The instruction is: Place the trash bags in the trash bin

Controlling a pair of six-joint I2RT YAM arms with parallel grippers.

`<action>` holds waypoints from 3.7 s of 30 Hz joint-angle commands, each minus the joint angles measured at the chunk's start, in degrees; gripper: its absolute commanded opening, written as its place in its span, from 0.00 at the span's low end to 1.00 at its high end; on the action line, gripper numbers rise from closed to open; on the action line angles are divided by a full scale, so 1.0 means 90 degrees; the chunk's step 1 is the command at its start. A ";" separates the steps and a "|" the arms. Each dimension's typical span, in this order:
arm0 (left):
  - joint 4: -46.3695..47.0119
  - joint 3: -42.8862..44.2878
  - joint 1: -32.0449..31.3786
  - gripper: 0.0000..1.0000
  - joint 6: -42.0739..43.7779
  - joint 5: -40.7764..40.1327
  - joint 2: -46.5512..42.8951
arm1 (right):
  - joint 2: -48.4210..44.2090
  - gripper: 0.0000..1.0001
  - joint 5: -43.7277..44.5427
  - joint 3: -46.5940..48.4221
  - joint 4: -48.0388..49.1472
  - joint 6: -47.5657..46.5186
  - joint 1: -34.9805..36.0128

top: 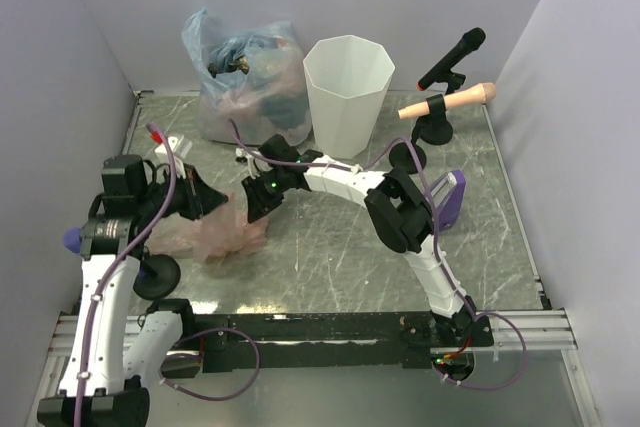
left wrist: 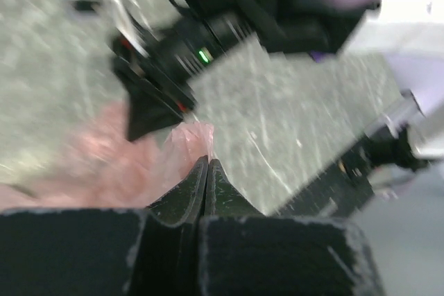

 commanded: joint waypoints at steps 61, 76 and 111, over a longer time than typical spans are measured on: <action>-0.2917 0.0317 -0.4925 0.01 0.6614 -0.4004 0.1053 | 0.0319 0.86 0.3123 0.1164 -0.0462 -0.2185 -0.0173; -0.2722 0.0122 -0.4808 0.01 0.6380 -0.3828 0.0946 | 0.0398 0.03 0.3065 0.0851 -0.0872 -0.2840 -0.0222; -0.0389 0.1754 -0.0805 0.01 0.0739 -0.0745 0.0604 | -0.6115 0.00 -0.1748 -0.2790 0.1121 -0.1365 -0.2537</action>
